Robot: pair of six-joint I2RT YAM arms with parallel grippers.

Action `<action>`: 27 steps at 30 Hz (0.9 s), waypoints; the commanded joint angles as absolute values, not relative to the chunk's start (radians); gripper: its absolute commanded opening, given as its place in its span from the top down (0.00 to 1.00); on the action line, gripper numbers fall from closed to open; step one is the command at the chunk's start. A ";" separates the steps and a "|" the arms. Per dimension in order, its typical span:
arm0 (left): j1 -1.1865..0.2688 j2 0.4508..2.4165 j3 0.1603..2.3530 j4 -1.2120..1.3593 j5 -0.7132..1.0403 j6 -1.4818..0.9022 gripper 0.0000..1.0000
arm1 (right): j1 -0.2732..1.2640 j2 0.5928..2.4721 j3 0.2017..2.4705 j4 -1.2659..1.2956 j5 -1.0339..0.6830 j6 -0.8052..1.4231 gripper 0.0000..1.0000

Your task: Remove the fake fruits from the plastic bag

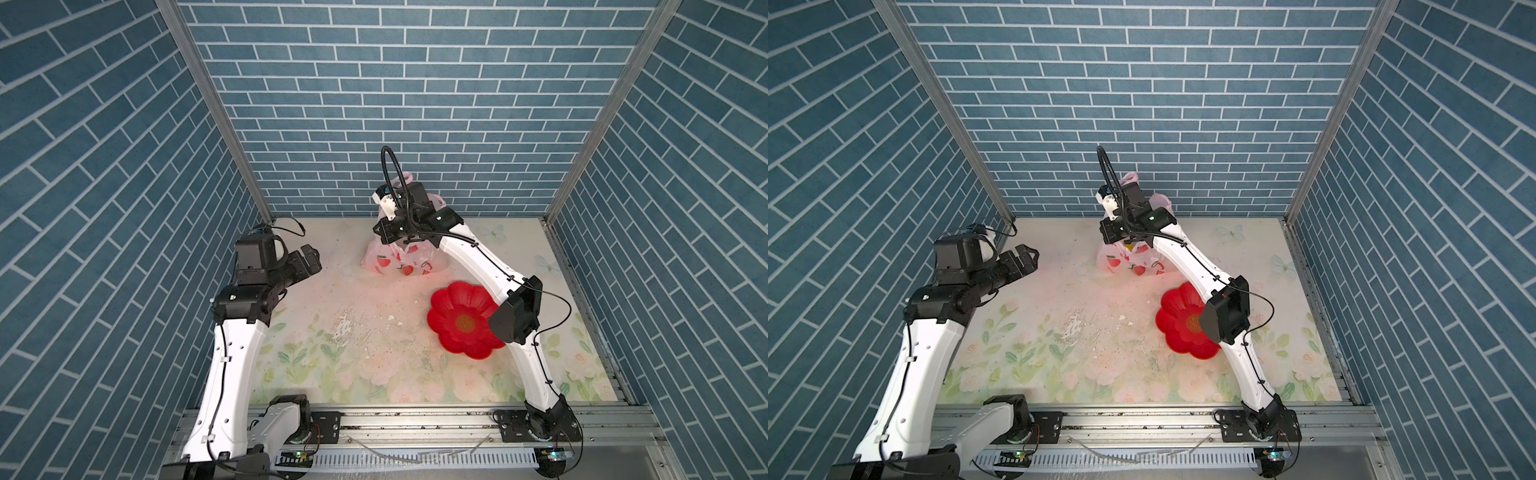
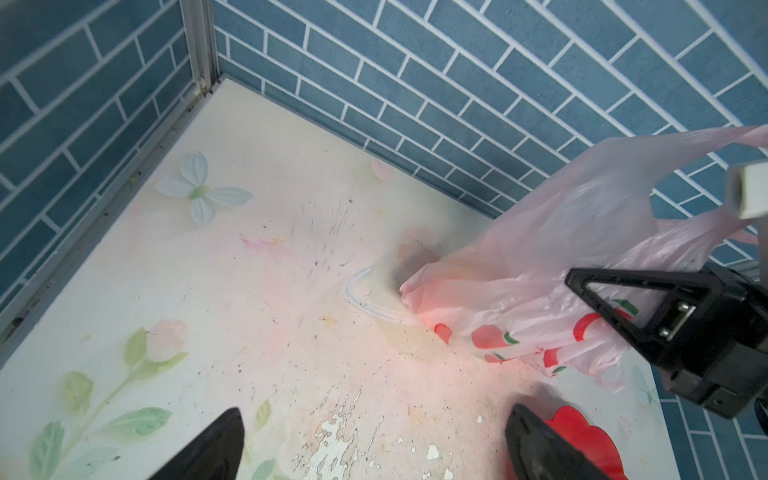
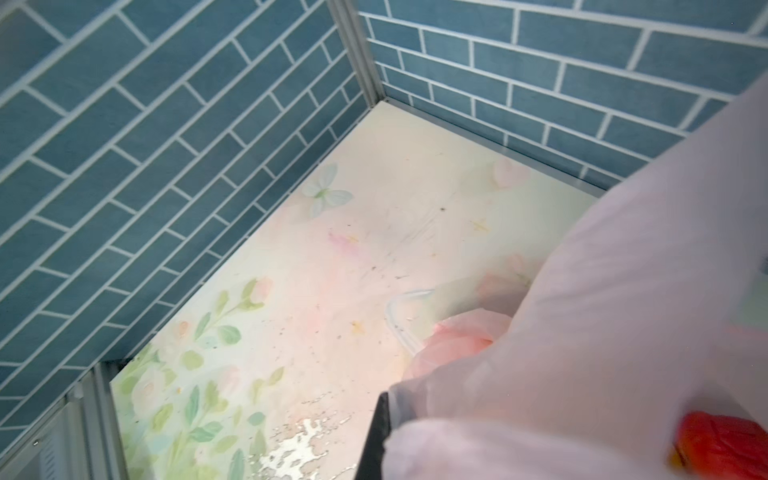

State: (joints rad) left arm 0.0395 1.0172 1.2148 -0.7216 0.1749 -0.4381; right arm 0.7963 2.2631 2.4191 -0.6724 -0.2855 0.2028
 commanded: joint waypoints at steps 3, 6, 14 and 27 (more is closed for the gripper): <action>0.056 0.993 1.297 -0.836 0.122 -0.436 0.01 | 0.886 2.237 2.445 -0.696 -0.320 0.228 1.00; 0.058 0.996 1.328 -0.857 0.135 -0.434 0.01 | 0.917 2.211 2.399 -0.691 -0.328 0.251 0.93; 0.058 1.051 1.428 -0.883 0.293 -0.446 0.01 | 0.945 1.952 2.147 -0.689 -0.233 0.262 0.42; -0.185 1.179 1.738 -1.061 0.257 -0.423 0.04 | 0.947 1.612 1.845 -0.728 -0.026 0.299 0.66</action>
